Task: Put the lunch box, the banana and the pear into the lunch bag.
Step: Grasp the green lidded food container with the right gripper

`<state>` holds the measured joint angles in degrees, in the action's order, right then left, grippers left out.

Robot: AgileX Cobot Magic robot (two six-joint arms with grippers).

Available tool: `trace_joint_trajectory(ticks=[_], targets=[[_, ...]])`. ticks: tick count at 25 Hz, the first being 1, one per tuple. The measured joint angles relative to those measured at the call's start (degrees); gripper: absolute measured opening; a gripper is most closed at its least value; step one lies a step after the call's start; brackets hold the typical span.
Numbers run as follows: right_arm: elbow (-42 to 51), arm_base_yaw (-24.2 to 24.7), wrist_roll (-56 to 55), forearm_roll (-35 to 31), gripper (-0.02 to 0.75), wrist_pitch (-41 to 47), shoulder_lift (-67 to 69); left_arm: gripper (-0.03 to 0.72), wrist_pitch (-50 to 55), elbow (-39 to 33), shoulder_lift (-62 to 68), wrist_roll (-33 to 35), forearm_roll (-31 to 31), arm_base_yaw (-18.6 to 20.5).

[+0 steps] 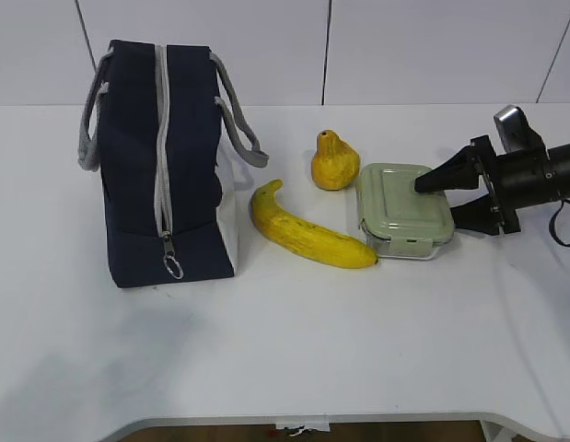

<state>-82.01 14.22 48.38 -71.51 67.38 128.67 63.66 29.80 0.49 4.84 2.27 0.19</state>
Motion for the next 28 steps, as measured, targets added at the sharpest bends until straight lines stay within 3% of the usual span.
trace_joint_trajectory(ticks=[28], targets=[[0.0,-0.8,0.1,0.8,0.575,-0.1,0.8,0.475,0.0,0.0,0.0,0.0,0.0,0.0]])
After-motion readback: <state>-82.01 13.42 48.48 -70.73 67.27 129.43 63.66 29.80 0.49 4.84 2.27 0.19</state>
